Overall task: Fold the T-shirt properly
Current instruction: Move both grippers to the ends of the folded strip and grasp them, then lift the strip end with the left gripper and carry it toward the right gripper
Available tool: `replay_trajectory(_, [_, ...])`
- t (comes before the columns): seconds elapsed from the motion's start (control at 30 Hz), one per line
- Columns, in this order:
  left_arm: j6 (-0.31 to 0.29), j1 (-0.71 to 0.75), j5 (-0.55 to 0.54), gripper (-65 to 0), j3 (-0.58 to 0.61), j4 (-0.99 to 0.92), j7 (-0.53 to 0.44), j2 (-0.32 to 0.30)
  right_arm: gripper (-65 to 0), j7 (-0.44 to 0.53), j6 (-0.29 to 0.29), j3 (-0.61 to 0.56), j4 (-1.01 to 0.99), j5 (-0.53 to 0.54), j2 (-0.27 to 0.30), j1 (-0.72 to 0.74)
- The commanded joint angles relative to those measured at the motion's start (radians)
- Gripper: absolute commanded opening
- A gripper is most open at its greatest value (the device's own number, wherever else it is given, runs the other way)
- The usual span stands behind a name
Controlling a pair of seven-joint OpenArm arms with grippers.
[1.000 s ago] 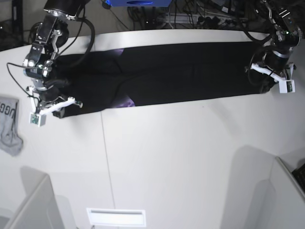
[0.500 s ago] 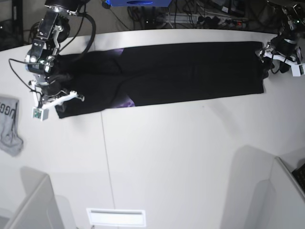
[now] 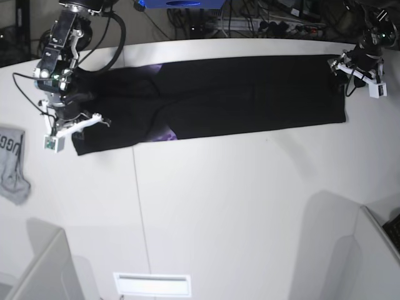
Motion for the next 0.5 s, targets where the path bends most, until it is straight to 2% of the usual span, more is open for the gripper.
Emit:
replay_trajectory(0.0, [-0.008,0.002,-0.004,-13.5,-0.003,0.001,0.012,-0.005,-65.0,0.022,-0.001,0.003,0.019,0.007,0.007,0.004])
replay_trajectory(0.1, [-0.008,0.002,-0.004,-14.3,0.031,-0.007,0.012,-0.003,-65.0,0.022,-0.001,0.003,0.019,0.007,0.007,-0.001])
replay_trajectory(0.13, [-0.008,0.002,-0.004,-16.6,0.051,-0.007,0.012,-0.005,-65.0,0.024,-0.001,0.003,0.019,0.007,0.007,-0.005])
replay_trajectory(0.23, [-0.008,0.002,-0.004,-31.9,0.089,-0.008,0.012,-0.005,-65.0,0.024,-0.001,0.003,0.020,0.019,0.007,-0.011])
replay_trajectory(0.4, [-0.008,-0.035,-0.004,-62.9,0.086,-0.054,0.012,-0.006,-65.0,0.022,-0.001,0.012,0.022,0.183,0.013,-0.045])
replay_trajectory(0.47, [-0.006,-0.046,-0.004,-65.0,0.085,-0.066,0.012,-0.008,-65.0,0.022,-0.001,0.014,0.022,0.236,0.015,-0.056])
